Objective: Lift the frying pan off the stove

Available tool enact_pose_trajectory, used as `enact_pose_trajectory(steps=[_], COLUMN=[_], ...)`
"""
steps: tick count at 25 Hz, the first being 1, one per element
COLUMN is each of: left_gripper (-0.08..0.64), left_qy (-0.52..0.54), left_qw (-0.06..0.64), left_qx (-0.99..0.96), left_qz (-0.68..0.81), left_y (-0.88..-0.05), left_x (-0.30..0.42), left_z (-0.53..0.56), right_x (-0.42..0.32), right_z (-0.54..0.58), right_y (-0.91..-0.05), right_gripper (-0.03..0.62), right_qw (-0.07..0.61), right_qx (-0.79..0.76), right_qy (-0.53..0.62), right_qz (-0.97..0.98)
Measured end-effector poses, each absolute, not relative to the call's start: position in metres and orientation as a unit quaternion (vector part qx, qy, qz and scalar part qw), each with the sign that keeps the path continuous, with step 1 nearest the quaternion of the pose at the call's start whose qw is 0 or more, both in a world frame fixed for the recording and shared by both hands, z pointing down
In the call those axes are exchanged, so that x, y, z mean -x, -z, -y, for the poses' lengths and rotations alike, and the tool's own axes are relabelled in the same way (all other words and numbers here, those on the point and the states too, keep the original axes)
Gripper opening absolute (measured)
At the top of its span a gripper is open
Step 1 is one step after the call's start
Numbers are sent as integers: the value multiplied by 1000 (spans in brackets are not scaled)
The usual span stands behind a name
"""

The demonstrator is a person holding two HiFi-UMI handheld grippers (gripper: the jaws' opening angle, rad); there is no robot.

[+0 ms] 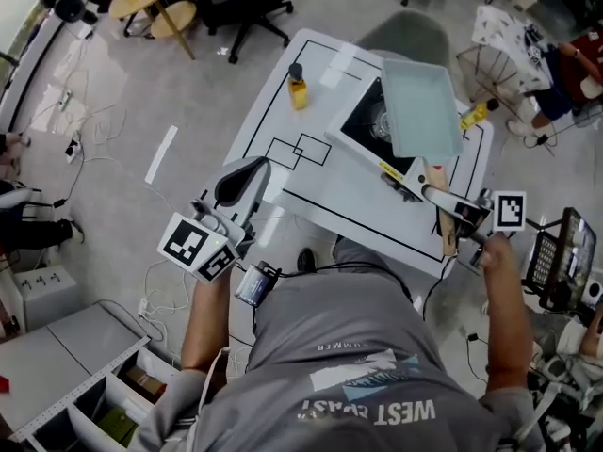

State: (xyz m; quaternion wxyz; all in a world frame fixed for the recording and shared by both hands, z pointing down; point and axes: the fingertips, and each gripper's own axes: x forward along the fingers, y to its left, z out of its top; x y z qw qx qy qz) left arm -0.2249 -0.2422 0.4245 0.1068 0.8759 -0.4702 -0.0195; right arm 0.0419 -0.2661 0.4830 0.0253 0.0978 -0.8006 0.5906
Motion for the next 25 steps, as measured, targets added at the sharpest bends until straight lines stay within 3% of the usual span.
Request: enact_pose_trajectory(steps=[25], left_gripper=[-2], left_qy=[18], left_qw=[99], left_qx=[-888], left_qz=[449], left_y=[-415], left_x=[191], left_z=[218], right_x=[-83], right_z=[215], right_y=[-434], right_gripper=[143], right_qw=[13], right_qx=[-89], right_qy=[-587], right_qz=[805])
